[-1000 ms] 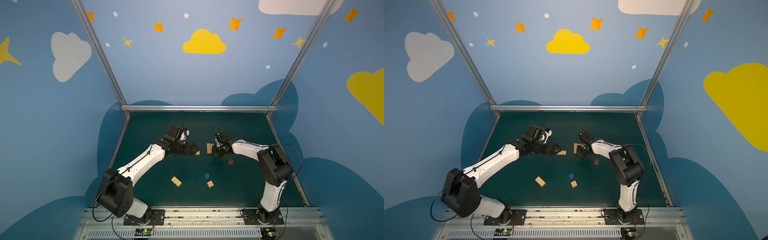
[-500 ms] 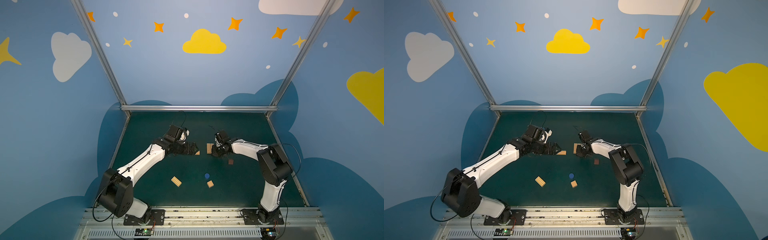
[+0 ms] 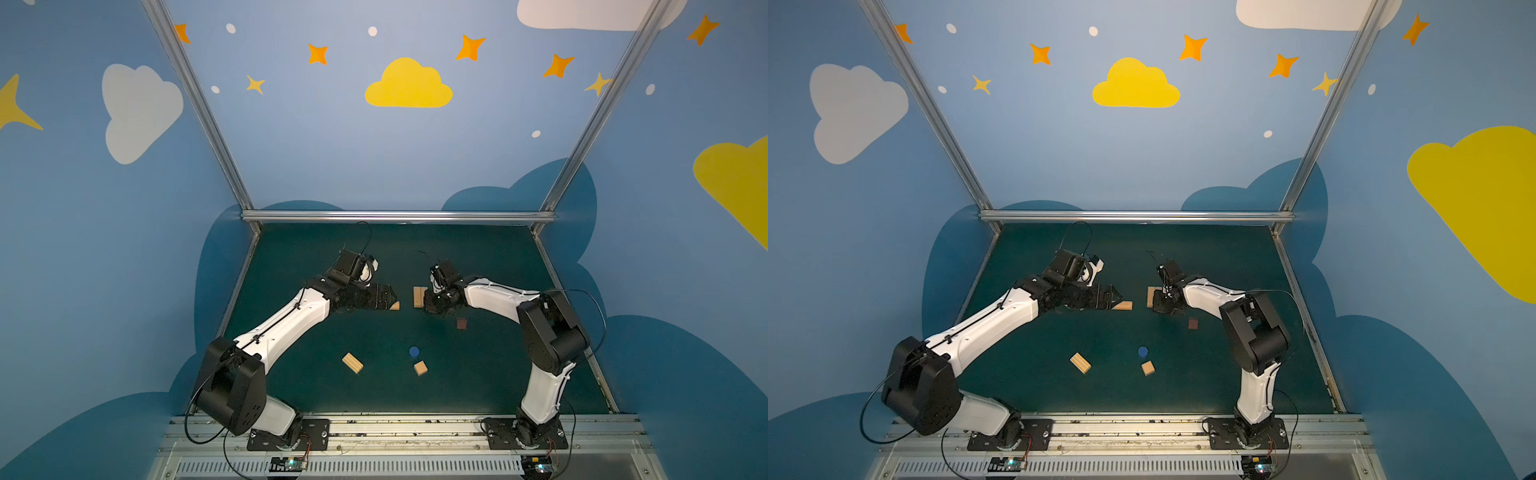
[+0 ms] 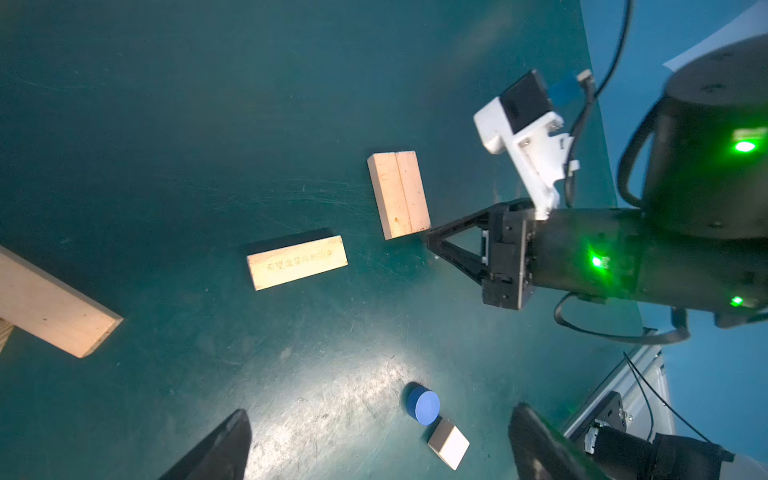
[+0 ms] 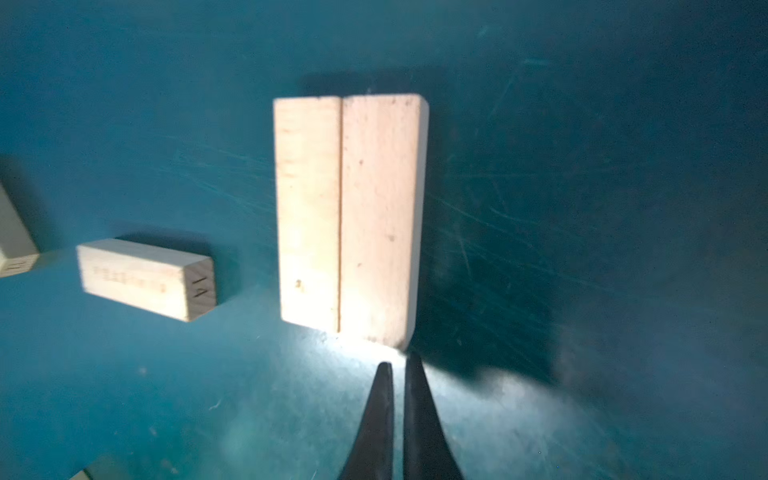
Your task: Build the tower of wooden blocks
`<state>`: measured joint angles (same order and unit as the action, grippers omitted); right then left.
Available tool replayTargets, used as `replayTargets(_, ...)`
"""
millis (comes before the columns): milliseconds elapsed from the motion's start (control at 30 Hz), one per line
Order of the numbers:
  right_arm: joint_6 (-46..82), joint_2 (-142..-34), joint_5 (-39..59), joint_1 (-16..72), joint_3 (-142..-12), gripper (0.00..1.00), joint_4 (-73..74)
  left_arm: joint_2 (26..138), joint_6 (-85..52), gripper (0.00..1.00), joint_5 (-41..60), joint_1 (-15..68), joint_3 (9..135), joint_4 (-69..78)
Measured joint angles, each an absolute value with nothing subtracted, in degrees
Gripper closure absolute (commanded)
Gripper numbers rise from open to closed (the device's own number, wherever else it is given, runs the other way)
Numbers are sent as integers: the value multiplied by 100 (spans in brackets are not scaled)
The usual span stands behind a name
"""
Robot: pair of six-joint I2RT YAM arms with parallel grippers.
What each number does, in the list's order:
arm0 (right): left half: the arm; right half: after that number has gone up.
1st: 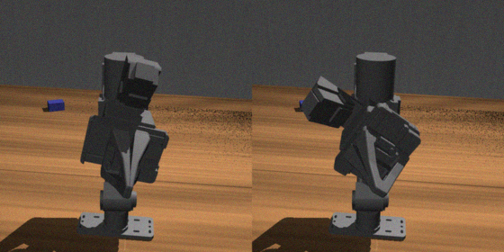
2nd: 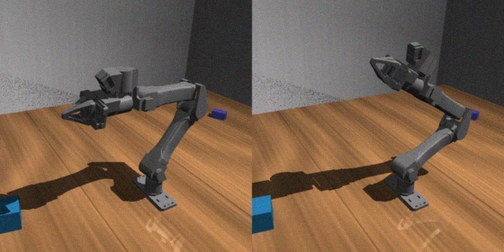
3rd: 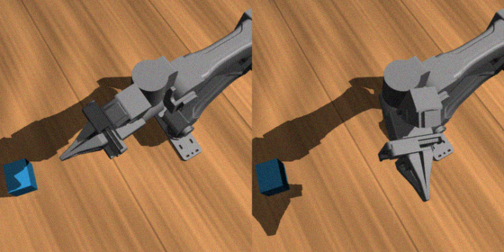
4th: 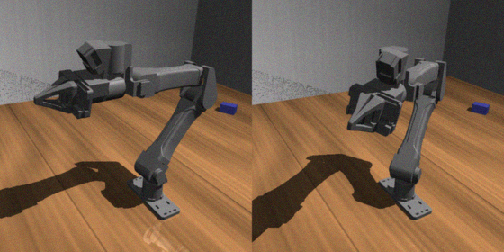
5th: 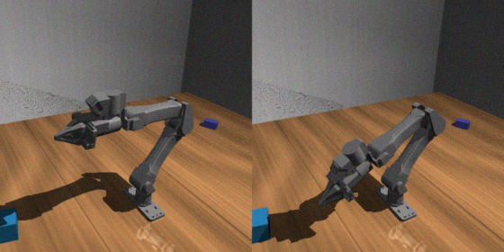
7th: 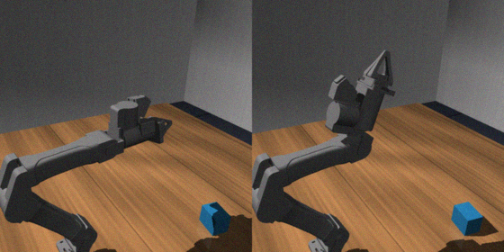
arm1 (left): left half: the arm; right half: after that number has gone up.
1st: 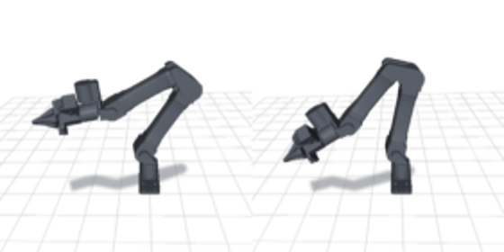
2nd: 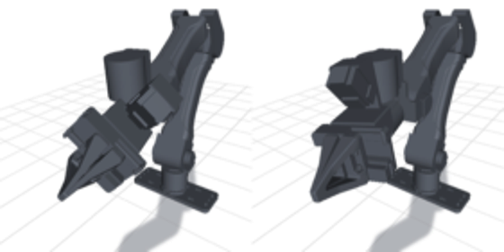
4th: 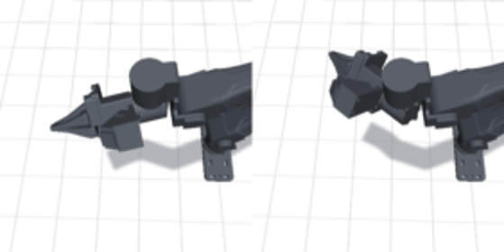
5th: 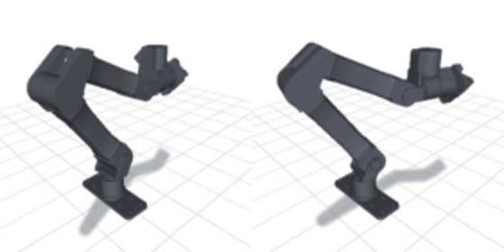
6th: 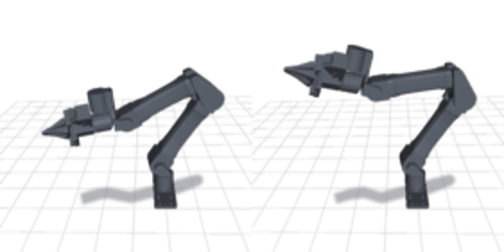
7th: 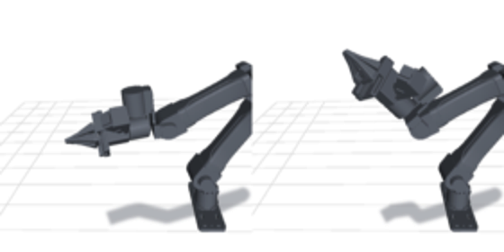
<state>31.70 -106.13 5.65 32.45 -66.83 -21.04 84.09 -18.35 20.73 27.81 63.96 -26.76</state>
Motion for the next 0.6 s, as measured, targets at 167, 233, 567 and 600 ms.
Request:
replayTargets(167, 3170, -10110, 563, 3245, -6525, 100, -2165, 8409, -1903, 10, 1997, 2781, 6396, -2670)
replayTargets(233, 3151, -9933, 548, 3245, -6512, 100, -2233, 8438, -1938, 12, 1981, 2781, 6418, -2670)
replayTargets(567, 2816, -9581, 464, 2902, -6589, 100, -2580, 9400, -2416, 40, 1896, 2897, 7054, -2335)
replayTargets(600, 2786, -9598, 475, 2838, -6641, 100, -2630, 9494, -2456, 45, 1896, 2906, 7087, -2296)
